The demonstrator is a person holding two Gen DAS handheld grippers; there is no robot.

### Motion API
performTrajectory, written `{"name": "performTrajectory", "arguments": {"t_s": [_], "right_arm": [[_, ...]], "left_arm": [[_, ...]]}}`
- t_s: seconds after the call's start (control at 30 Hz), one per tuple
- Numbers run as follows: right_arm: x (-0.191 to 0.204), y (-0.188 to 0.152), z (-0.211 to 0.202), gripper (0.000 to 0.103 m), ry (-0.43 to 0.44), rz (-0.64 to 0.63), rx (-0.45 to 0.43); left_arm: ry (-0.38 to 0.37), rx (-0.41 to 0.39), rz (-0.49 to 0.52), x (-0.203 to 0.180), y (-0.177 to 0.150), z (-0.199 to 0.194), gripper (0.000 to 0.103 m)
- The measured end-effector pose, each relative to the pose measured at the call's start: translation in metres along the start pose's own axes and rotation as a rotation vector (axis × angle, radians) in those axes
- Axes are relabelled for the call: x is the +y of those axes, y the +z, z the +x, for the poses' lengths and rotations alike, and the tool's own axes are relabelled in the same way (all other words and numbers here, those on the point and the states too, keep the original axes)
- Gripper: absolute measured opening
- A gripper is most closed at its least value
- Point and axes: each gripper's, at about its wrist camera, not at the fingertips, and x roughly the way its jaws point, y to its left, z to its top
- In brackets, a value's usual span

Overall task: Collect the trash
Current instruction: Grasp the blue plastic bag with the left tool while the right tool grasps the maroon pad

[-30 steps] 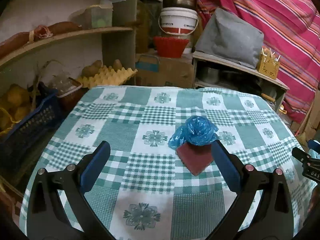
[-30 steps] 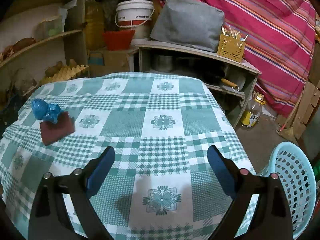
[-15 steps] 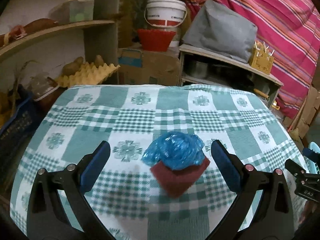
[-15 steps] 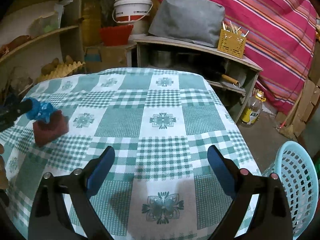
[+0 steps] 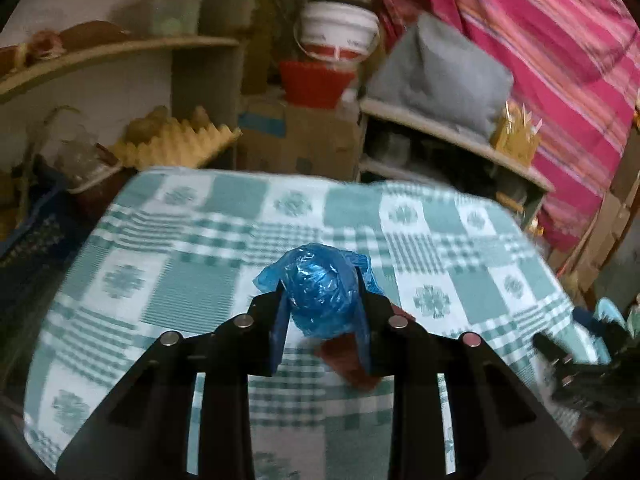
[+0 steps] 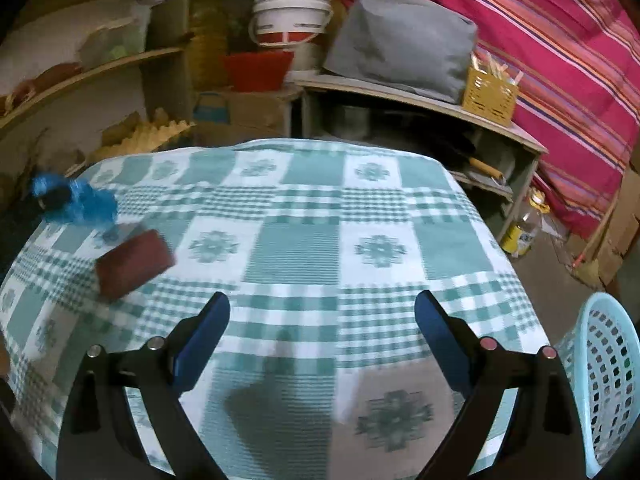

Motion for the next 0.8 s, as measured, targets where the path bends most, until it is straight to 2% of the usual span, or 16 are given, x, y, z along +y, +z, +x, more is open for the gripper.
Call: {"name": "performTrajectory", "arguments": {"t_s": [0.13, 0.4, 0.63, 0.8], "right_arm": [[0.028, -0.001, -0.001, 0.093, 0.053, -0.035, 0.013], [0.101, 0.002, 0.015, 0.098, 0.142, -0.165, 0.061], [0.144, 0.010, 0.043, 0.098, 0.180, -0.207, 0.137], [0.158, 0.014, 0.065, 0.098, 0.177, -0.220, 0.188]], "left_arm": [[0.059, -0.032, -0.023, 0.026, 0.001, -0.021, 0.027], [0.167, 0.002, -0.030, 0.077, -0.010, -0.027, 0.027], [0.164, 0.044, -0.073, 0.104, -0.013, -0.021, 0.027], [0.146, 0.049, -0.115, 0.112, -0.010, -0.019, 0.027]]}}
